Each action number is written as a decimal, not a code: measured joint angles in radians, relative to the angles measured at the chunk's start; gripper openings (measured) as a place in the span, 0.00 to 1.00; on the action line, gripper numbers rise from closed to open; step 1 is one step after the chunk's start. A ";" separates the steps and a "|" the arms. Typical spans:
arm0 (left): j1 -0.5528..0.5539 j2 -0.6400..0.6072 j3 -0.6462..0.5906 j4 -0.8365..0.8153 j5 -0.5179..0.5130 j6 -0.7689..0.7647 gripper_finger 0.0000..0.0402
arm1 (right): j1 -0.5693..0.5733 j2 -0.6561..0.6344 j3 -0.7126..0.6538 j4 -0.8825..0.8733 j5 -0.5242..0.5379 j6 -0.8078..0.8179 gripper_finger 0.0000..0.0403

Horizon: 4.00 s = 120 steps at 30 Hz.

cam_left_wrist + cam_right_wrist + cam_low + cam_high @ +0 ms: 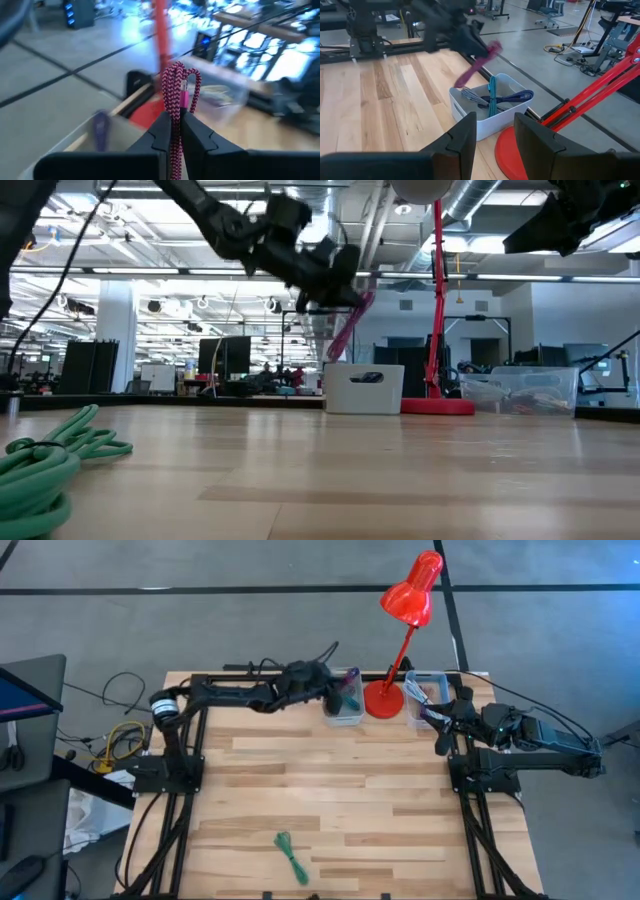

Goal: Pick & Place USB Port
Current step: Put the pink patterned charger cable into the white bin, then put the green charger cable into the transparent bin

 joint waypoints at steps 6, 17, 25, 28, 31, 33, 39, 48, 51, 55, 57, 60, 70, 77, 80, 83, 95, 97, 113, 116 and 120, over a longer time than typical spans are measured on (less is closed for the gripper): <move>0.073 0.056 -0.001 0.021 0.002 -0.003 0.05 | 0.000 0.000 0.000 0.000 0.000 0.000 0.31; 0.125 0.152 0.000 0.161 0.040 -0.083 0.05 | 0.000 0.000 0.000 0.000 0.000 0.000 0.31; 0.136 0.161 0.000 0.209 0.042 -0.108 0.05 | 0.000 0.000 0.000 0.000 0.000 0.000 0.31; 0.138 0.161 0.000 0.213 0.043 -0.108 0.05 | 0.000 0.000 0.000 0.000 0.000 0.000 0.31; 0.138 0.161 0.000 0.205 0.043 -0.108 0.05 | 0.000 0.000 0.000 0.000 0.000 0.000 0.31; 0.140 0.161 0.000 0.197 0.043 -0.110 0.05 | 0.000 0.000 0.000 0.000 0.000 0.000 0.31; 0.141 0.161 0.000 0.169 0.007 -0.130 0.18 | 0.000 0.000 0.000 0.000 0.000 0.000 0.31; 0.139 0.161 0.000 0.154 -0.016 -0.131 0.32 | 0.000 0.000 0.000 0.000 0.000 -0.001 0.31; 0.139 0.161 0.000 0.154 0.001 -0.138 0.33 | 0.000 0.000 0.000 0.000 0.000 -0.001 0.31; 0.133 0.144 0.000 0.102 0.166 -0.124 0.31 | 0.000 0.000 0.000 0.000 0.000 -0.003 0.31; 0.128 0.107 0.000 0.003 0.220 -0.098 0.28 | 0.000 0.000 0.000 0.000 0.000 -0.003 0.31; 0.112 0.024 0.001 -0.212 0.227 -0.045 0.25 | 0.000 0.000 0.000 0.000 0.000 -0.003 0.31; -0.040 -0.282 -0.140 -0.557 0.225 -0.018 0.20 | 0.000 0.000 0.000 0.000 0.000 -0.003 0.31; -0.190 -0.495 -0.389 -0.558 0.192 -0.137 0.20 | 0.000 0.000 0.000 0.000 0.000 -0.002 0.31; -0.269 -0.579 -0.490 -0.553 0.188 -0.277 0.20 | 0.000 0.000 0.000 0.000 0.000 -0.002 0.31; -0.363 -0.639 -0.569 -0.544 0.173 -0.454 0.20 | 0.000 0.000 0.000 0.000 0.000 -0.002 0.31; -0.691 -0.571 -0.651 -0.417 0.049 -0.821 0.23 | 0.000 0.000 0.000 0.002 0.000 0.000 0.31; -0.723 -0.530 -0.651 -0.405 0.047 -0.908 0.24 | 0.000 0.000 0.000 0.004 0.000 0.001 0.31; -0.788 -0.383 -0.651 -0.280 0.259 -1.360 0.43 | 0.000 0.000 0.000 0.003 0.000 0.000 0.31; -0.788 -0.360 -0.649 -0.279 0.251 -1.371 0.45 | 0.000 0.000 0.000 0.003 0.000 0.000 0.31; -0.790 -0.294 -0.649 -0.273 0.284 -1.466 0.46 | 0.000 0.000 0.000 0.002 0.000 0.000 0.31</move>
